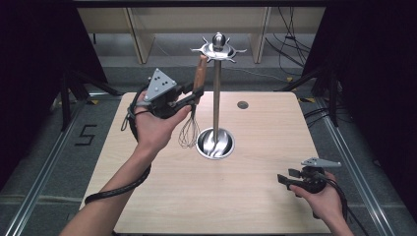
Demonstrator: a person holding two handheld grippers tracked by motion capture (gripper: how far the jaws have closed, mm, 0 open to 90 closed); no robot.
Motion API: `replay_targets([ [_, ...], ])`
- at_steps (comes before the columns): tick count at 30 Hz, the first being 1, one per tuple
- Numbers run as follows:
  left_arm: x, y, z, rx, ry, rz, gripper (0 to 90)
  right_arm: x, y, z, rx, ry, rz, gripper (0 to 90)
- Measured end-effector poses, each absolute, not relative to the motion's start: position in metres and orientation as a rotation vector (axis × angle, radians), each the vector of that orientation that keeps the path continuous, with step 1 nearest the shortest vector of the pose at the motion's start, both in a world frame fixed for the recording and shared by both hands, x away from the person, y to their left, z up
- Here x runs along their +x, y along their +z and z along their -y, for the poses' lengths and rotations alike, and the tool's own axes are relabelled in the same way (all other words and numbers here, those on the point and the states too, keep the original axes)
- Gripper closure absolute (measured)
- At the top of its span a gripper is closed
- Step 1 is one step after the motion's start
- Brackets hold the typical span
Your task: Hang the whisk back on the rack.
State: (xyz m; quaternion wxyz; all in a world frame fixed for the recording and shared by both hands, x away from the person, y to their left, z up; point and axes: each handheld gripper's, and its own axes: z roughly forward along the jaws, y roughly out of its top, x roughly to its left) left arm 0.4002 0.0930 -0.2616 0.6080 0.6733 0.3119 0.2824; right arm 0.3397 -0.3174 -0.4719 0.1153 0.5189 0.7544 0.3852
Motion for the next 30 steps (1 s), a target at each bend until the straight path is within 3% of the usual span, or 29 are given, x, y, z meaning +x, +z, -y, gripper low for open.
replay_targets([
  [30,0.4064,-0.2612,-0.0864,1.584,0.650,-0.727,68.2,0.3398,-0.4717,0.3177,1.517,1.121,-2.212,43.1],
])
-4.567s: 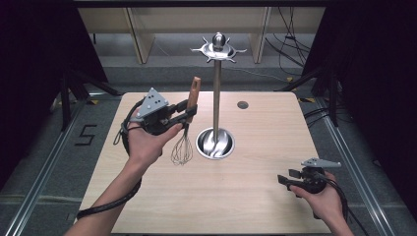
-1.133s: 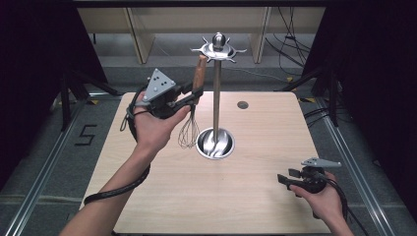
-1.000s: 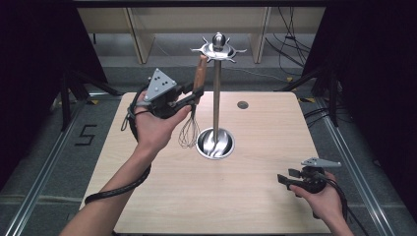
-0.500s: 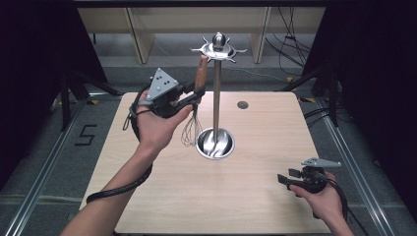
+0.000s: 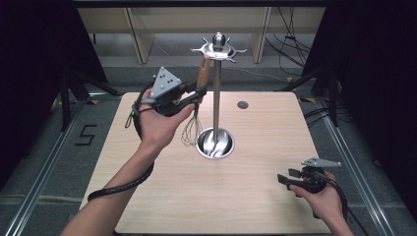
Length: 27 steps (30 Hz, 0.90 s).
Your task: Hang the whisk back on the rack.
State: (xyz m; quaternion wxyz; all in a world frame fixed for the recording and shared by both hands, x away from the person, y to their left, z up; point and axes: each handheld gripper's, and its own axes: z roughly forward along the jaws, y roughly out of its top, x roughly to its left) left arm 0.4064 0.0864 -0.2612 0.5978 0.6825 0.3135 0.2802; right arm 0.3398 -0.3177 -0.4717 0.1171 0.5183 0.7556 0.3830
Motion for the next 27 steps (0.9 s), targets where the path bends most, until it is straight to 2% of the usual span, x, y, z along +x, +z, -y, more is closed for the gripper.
replay_targets([
  [27,0.420,-0.265,-0.076,1.629,0.652,-0.752,67.9,0.341,-0.473,0.319,1.517,1.125,-2.217,43.1],
])
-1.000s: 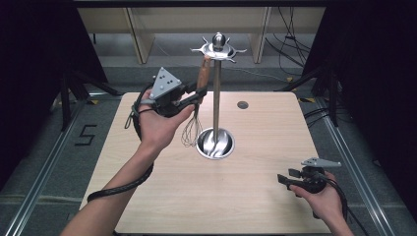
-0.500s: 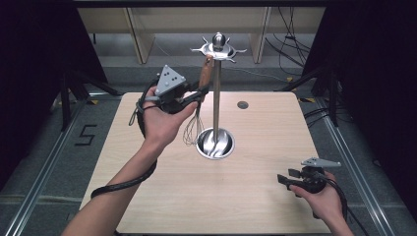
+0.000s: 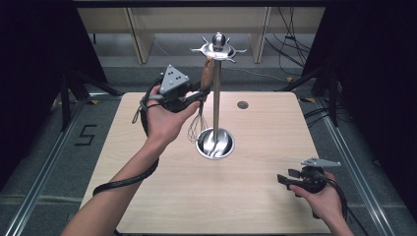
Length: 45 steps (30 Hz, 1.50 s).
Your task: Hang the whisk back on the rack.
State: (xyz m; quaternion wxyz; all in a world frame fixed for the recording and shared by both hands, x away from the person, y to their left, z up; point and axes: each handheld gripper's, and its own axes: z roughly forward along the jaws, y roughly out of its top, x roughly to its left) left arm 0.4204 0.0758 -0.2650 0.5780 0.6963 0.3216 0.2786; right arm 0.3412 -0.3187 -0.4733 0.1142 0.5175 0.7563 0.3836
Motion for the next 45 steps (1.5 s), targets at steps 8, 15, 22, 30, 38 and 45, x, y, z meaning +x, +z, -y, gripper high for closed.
replay_targets([
  [8,0.420,-0.266,-0.077,1.625,0.649,-0.751,67.5,0.341,-0.473,0.318,1.519,1.130,-2.211,43.1],
  [15,0.412,-0.267,-0.082,1.633,0.641,-0.730,61.4,0.341,-0.474,0.319,1.508,1.133,-2.210,43.2],
  [22,0.397,-0.271,-0.105,1.627,0.631,-0.730,52.3,0.341,-0.473,0.318,1.514,1.138,-2.203,43.1],
  [30,0.386,-0.289,-0.132,1.616,0.633,-0.754,41.5,0.340,-0.472,0.319,1.512,1.120,-2.198,43.2],
  [38,0.369,-0.313,-0.158,1.619,0.631,-0.789,38.6,0.341,-0.473,0.318,1.518,1.133,-2.195,43.1],
  [45,0.356,-0.340,-0.176,1.637,0.627,-0.825,38.8,0.340,-0.472,0.318,1.526,1.135,-2.193,43.1],
])
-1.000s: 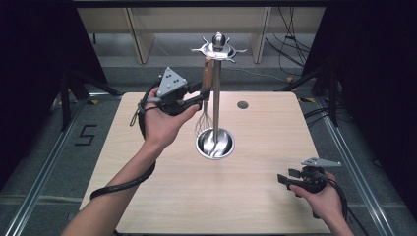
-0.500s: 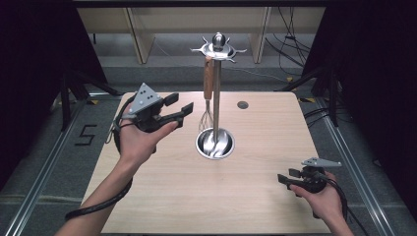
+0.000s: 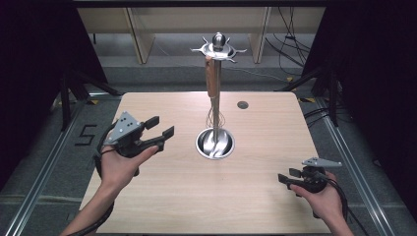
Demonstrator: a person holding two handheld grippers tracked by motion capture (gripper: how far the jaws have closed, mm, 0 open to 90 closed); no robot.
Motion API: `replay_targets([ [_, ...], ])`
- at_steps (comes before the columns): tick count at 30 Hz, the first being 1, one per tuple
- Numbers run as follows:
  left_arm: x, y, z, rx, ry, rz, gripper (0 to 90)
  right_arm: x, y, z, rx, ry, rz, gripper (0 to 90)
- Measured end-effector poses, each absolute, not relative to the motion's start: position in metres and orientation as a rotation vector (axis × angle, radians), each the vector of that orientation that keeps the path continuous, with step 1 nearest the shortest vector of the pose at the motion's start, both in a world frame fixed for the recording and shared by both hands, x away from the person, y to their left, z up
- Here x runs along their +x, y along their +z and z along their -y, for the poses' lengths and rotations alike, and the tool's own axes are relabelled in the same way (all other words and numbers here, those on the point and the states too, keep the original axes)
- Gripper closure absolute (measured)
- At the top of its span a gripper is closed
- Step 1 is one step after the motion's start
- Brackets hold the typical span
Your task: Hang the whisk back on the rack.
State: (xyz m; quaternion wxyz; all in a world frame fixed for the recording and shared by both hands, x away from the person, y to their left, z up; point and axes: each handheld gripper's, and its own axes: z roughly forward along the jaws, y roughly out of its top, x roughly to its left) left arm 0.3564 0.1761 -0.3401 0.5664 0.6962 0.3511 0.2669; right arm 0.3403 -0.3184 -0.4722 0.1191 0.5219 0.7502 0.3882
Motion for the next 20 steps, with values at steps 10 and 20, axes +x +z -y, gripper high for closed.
replay_targets([
  [10,0.344,-0.408,-0.203,1.711,0.633,-0.923,39.0,0.340,-0.472,0.318,1.537,1.130,-2.194,43.1],
  [20,0.340,-0.458,-0.219,1.807,0.598,-0.960,38.2,0.341,-0.471,0.320,1.474,1.098,-2.205,43.1],
])
